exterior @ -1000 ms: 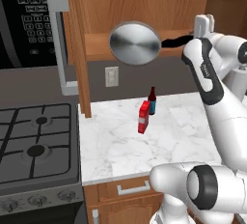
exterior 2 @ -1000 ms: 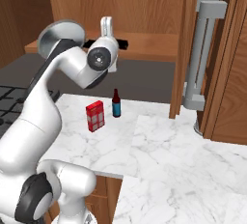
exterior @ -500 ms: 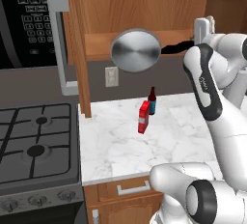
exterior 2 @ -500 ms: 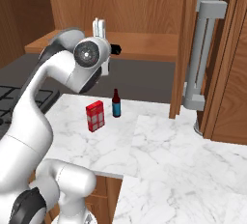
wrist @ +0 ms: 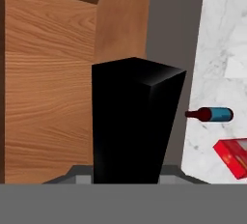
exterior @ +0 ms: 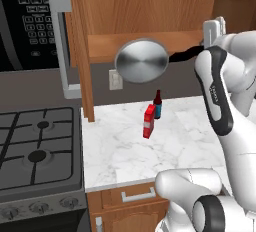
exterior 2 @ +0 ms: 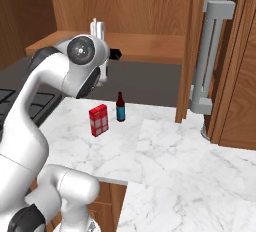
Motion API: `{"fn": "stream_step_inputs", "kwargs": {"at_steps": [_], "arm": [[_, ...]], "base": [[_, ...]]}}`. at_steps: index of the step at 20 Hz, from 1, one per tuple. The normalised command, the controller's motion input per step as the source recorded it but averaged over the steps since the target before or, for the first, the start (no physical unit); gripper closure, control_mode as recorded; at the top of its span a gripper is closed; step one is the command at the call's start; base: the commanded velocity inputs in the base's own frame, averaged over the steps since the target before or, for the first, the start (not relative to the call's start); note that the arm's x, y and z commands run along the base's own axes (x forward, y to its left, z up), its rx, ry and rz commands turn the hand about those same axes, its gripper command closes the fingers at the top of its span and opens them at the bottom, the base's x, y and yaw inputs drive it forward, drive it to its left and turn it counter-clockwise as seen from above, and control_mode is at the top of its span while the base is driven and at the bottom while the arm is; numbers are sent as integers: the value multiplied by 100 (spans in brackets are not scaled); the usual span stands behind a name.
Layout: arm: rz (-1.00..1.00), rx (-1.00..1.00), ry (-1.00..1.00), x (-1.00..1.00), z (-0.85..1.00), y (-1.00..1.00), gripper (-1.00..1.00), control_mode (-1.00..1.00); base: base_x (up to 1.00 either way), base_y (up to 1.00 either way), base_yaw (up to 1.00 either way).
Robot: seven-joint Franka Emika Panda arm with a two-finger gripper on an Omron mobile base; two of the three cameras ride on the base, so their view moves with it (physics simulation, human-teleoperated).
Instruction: Pick the pan from the cabinet and place it on the stove. Then turn on the stove burner for the pan.
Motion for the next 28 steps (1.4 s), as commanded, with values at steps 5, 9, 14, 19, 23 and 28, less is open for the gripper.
{"fn": "stream_step_inputs", "kwargs": {"at_steps": [5,9,14,19,23,28], "arm": [[0,0,3,-29,-1,0,100,-100],[0,0,2,-28,-2,1,100,-100],[0,0,1,-26,-3,5,100,-100],[0,0,1,-22,-8,10,100,-100],[0,0,1,-16,-15,13,100,-100],[0,0,0,-11,-13,17,100,-100]], "base": [[0,0,0],[0,0,0],[0,0,0],[0,0,0],[0,0,0],[0,0,0]]}}
